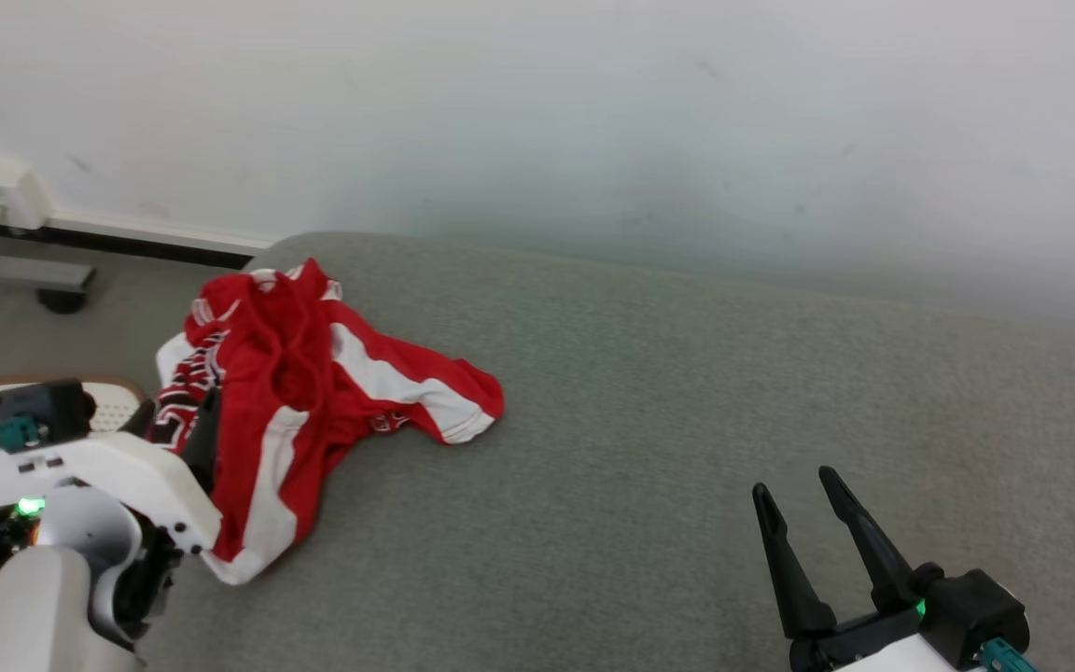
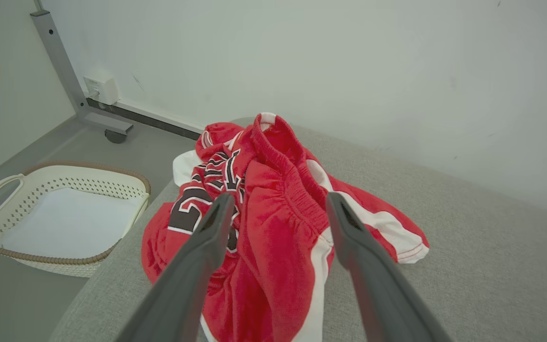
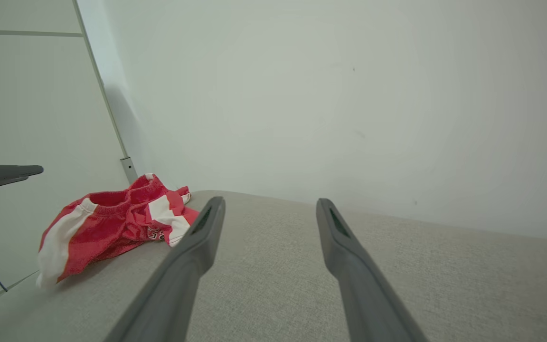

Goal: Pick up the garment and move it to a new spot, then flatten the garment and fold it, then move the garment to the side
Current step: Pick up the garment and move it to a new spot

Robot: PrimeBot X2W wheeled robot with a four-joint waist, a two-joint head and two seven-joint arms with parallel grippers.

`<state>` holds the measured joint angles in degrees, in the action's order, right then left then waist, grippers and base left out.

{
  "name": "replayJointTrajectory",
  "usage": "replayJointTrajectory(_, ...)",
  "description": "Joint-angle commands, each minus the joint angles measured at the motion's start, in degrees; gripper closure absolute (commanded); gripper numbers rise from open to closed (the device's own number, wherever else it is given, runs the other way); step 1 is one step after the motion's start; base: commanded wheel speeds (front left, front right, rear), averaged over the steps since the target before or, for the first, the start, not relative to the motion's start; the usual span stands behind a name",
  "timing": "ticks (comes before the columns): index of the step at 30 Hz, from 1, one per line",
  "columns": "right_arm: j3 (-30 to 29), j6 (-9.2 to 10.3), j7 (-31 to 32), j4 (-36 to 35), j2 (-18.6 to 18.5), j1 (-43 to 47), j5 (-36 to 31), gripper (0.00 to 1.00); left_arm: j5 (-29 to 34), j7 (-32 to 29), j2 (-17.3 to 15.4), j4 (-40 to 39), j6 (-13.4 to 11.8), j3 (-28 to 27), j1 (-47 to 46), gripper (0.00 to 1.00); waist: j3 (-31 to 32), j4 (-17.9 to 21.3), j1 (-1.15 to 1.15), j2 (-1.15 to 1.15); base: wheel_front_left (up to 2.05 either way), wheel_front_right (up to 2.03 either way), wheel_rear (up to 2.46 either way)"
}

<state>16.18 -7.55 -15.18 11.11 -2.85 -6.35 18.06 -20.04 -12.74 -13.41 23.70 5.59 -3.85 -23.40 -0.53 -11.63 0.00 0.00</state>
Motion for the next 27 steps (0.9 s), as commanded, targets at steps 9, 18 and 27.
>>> replayJointTrajectory(9,0.3,0.12,0.0,0.1,-0.1,-3.3,0.3,0.0,-2.5,-8.7,-3.5,11.3,0.7,0.5,-3.3,0.0,-5.0,7.9,0.0,0.0,0.0,0.0,0.0)
replayJointTrajectory(18,-0.3,0.12,0.0,0.2,-0.1,-4.0,0.6,0.0,-3.8,-4.8,-4.1,21.0,1.3,1.2,-4.7,1.0,-5.6,10.1,0.0,0.0,0.0,0.0,0.0)
replayJointTrajectory(27,-0.9,0.12,0.0,0.5,-0.1,-2.7,0.9,0.0,-2.6,-0.9,-5.3,22.1,1.8,4.6,-6.3,1.0,-2.8,9.3,0.0,0.0,0.0,0.0,0.0)
